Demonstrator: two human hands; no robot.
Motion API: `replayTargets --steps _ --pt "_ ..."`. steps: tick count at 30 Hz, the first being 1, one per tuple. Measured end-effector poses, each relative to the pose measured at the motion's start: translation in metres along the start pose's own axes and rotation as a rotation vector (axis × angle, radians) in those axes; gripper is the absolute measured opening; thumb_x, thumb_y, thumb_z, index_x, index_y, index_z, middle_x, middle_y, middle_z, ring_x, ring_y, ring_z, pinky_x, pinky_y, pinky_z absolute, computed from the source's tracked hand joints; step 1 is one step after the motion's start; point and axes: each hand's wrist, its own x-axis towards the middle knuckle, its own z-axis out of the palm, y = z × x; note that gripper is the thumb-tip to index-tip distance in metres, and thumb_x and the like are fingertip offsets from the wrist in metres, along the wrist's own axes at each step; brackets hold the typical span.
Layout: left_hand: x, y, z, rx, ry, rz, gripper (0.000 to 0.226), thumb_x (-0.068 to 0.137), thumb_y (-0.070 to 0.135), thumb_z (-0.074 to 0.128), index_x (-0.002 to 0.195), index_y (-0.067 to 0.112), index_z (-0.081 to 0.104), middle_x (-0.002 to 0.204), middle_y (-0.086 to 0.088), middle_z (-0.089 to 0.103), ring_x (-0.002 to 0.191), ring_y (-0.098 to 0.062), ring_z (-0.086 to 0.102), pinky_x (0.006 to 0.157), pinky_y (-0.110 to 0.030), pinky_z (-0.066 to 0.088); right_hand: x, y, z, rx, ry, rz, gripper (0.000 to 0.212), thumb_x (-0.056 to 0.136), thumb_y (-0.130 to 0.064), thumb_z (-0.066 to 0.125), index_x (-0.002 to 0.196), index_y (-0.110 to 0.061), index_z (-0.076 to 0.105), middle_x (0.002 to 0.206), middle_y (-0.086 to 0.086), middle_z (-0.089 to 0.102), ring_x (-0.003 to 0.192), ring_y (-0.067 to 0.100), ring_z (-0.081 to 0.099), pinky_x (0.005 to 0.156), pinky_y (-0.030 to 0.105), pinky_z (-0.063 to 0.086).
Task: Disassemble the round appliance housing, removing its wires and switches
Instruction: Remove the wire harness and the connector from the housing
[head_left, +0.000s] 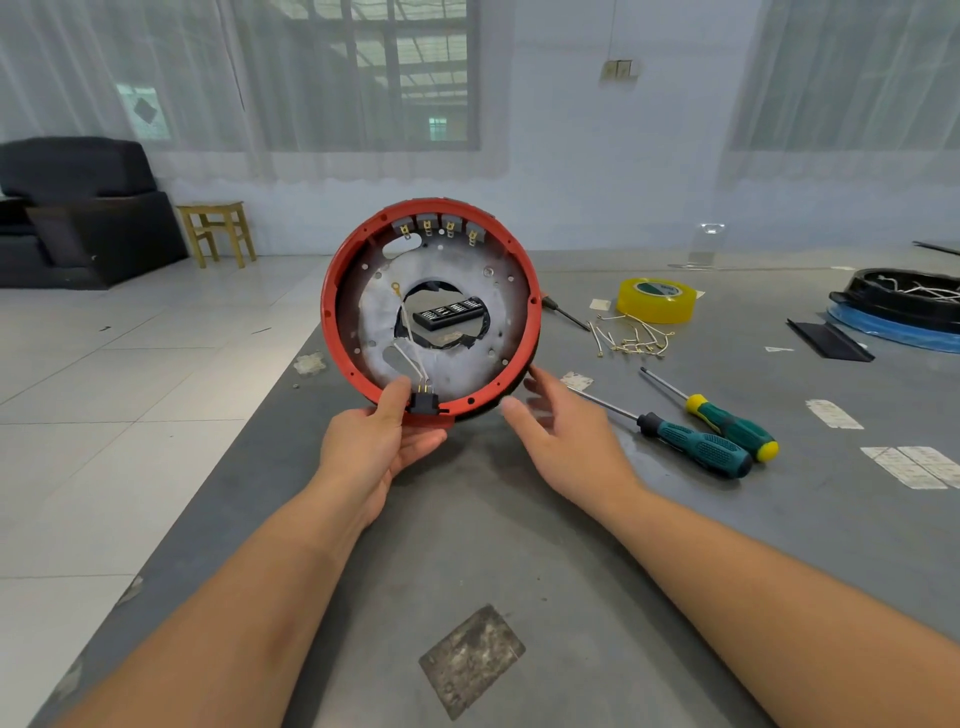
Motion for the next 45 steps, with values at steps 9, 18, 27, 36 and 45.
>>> replayTargets --steps 9,18,27,36,45 --pt "-0.003 -0.002 0.0 0.003 -0.006 0.017 0.045 0.097 0.042 0.073 0.106 -0.002 0.072 0.092 -0.018 0.081 0.083 -0.029 0.08 0.064 -0.026 0.064 -0.01 0.049 -0.069 -0.996 0.127 0.056 0.033 0.097 -0.039 0.05 0.118 -0.022 0.069 0.118 0.004 0.067 0.109 0.028 0.061 0.089 0.039 0.046" --pt "-0.003 0.0 -0.004 -0.004 -0.107 -0.062 0.059 0.096 0.051 0.068 0.113 -0.006 0.067 0.097 -0.022 0.08 0.088 -0.031 0.08 0.064 -0.024 0.063 -0.008 0.044 -0.071 -0.946 -0.049 -0.01 0.023 0.102 -0.031 0.047 0.113 -0.032 0.066 0.103 0.0 0.062 0.096 0.025 0.061 0.064 0.031 0.044" --pt "0.003 0.005 -0.017 -0.111 -0.278 -0.168 0.061 0.089 0.044 0.071 0.123 -0.005 0.062 0.11 -0.027 0.077 0.101 -0.031 0.078 0.072 -0.027 0.064 -0.014 0.03 -0.089 -0.728 -0.368 -0.277 0.027 0.107 -0.038 0.043 0.126 -0.036 0.061 0.122 -0.006 0.057 0.112 0.016 0.055 0.091 0.035 0.049" --pt "0.001 0.009 -0.018 -0.162 -0.263 -0.223 0.051 0.086 0.022 0.076 0.123 -0.011 0.063 0.112 -0.032 0.074 0.099 -0.033 0.079 0.069 -0.029 0.064 -0.02 0.017 -0.077 -0.651 -0.059 -0.538 0.017 0.101 -0.02 0.059 0.115 -0.02 0.069 0.1 0.001 0.067 0.087 0.028 0.06 0.071 0.041 0.052" --pt "-0.005 0.015 -0.014 -0.074 -0.238 -0.264 0.027 0.104 0.02 0.065 0.12 -0.002 0.063 0.102 -0.035 0.074 0.087 -0.034 0.08 0.06 -0.032 0.064 -0.018 0.01 -0.068 -0.876 0.161 -0.536 0.021 0.096 -0.016 0.065 0.115 -0.024 0.07 0.095 0.003 0.068 0.084 0.03 0.059 0.073 0.041 0.044"
